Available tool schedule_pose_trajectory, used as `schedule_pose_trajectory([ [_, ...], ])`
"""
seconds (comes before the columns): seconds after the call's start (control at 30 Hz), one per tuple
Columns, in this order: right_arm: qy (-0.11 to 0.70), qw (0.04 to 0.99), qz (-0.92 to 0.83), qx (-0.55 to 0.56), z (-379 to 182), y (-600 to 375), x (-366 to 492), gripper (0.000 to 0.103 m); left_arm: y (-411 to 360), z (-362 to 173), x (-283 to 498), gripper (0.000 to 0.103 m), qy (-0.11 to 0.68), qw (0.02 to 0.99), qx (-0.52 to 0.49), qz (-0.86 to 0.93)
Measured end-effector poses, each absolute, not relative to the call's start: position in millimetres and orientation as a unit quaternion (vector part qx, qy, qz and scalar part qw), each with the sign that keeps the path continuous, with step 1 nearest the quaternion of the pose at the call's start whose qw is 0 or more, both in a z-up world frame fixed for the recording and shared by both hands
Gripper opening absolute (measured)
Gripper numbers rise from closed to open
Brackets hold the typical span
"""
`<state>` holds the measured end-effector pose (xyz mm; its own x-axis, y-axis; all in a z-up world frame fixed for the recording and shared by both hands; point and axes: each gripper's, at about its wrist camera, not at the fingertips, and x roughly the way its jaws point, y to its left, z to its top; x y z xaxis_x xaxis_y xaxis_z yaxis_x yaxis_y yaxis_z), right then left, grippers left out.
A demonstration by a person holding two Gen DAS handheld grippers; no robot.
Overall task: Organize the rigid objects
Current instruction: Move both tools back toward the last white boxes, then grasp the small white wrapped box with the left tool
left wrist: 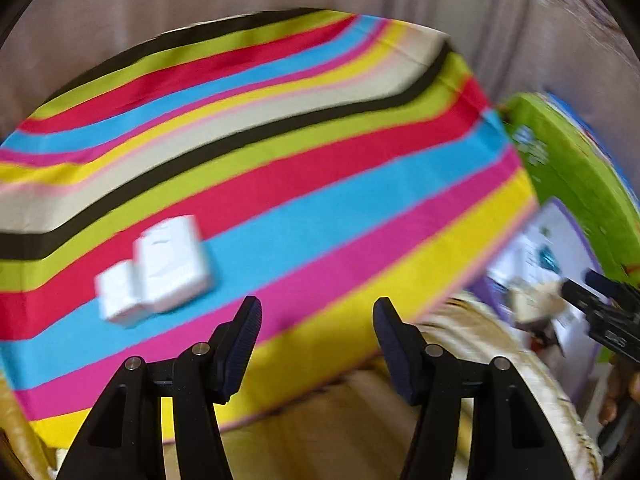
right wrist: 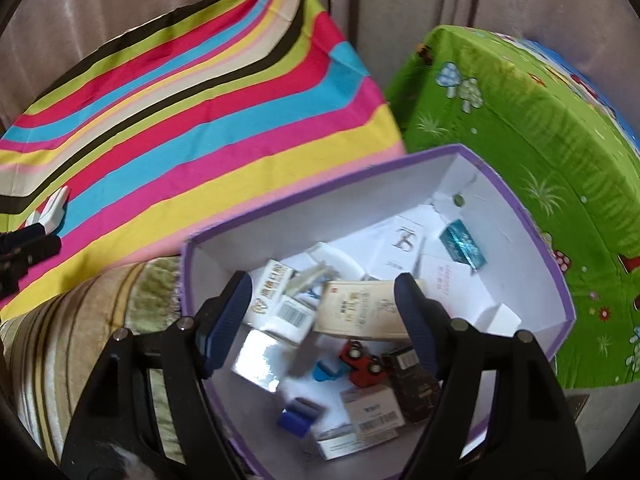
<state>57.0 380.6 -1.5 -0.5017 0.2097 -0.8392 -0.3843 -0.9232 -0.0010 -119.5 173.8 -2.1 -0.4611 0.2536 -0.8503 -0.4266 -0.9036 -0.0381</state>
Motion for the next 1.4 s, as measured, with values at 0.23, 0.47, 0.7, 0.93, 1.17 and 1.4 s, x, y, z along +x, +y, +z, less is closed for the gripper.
schedule_pose_trajectory([
  [0.23, 0.083, 0.153, 0.865, -0.470, 3.9, 360.3, 43.0, 0.078, 99.8, -4.2, -164.6, 0.059, 0.075, 0.102, -0.471, 0.873],
  [0.47, 0.072, 0.126, 0.872, -0.467, 14.6, 334.3, 21.0, 0.078, 57.4, -23.3, -196.1, 0.059, 0.063, 0.059, -0.498, 0.863],
  [0.7, 0.046, 0.078, 0.881, -0.463, 24.8, 290.9, -7.3, 0.079, 45.7, -34.3, -202.5, 0.059, 0.017, 0.075, -0.513, 0.855],
  [0.93, 0.016, 0.027, 0.886, -0.463, 31.4, 236.4, -37.2, 0.080, 34.9, -37.9, -200.3, 0.044, -0.016, 0.081, -0.514, 0.854],
  [1.17, -0.017, -0.025, 0.883, -0.468, 28.5, 173.5, -67.1, 0.084, 21.5, -35.1, -195.5, 0.044, -0.052, 0.078, -0.506, 0.857],
  [1.4, -0.054, -0.044, 0.869, -0.489, 8.9, 123.8, -94.0, 0.087, -4.8, -36.3, -199.0, 0.044, -0.159, 0.116, -0.487, 0.851],
])
